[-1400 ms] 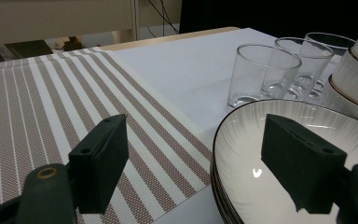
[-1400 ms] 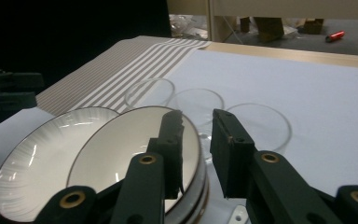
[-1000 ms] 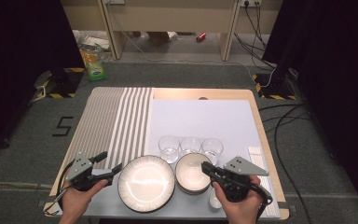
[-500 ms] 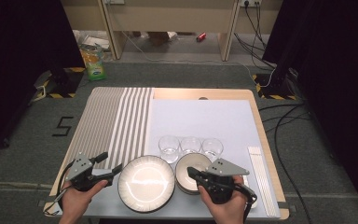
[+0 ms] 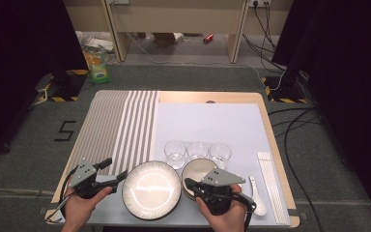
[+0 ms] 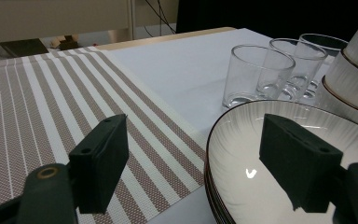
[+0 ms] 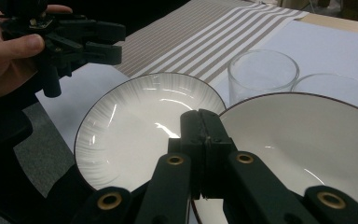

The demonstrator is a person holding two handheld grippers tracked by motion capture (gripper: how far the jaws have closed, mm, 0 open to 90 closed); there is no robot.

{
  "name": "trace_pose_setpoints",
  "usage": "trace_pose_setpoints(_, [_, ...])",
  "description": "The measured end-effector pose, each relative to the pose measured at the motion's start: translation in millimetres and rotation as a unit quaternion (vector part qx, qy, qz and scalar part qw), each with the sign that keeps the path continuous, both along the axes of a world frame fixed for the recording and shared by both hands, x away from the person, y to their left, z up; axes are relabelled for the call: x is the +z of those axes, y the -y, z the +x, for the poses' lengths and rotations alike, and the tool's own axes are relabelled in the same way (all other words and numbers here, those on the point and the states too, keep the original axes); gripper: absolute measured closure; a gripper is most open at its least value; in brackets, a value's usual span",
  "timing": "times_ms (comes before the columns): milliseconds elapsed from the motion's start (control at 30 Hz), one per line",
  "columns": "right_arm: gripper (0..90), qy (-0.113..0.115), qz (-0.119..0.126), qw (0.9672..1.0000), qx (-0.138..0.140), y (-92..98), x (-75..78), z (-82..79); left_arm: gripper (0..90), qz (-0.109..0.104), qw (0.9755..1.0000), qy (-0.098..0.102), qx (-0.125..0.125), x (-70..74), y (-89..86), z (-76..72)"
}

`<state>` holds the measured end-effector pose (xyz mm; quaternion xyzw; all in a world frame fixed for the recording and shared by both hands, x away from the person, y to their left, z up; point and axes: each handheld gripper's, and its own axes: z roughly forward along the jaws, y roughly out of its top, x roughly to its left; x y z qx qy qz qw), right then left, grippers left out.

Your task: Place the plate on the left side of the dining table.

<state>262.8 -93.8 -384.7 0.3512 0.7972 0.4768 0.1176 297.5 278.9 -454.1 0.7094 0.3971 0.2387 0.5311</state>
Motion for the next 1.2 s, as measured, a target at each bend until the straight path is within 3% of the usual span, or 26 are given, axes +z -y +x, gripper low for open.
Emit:
trace_pose_setpoints(267, [89.7, -0.001, -0.008, 0.9999, 0.008, -7.1, -3.2, -0.6, 23.4, 0.008, 1.0000, -0.002, -0.001, -0.1, -0.3, 0.0])
trace_pose_setpoints(633, [89.6, -0.001, -0.020, 0.9996, 0.018, -17.4, -8.3, -2.3, 24.3, 0.004, 1.0000, -0.004, -0.004, -1.2, 1.0, 0.0])
trace_pose_setpoints(1200, [89.7, -0.011, -0.028, 0.9991, 0.031, -27.4, -14.8, -3.5, 24.8, 0.023, 0.9997, -0.009, -0.001, -2.5, 0.4, 0.7])
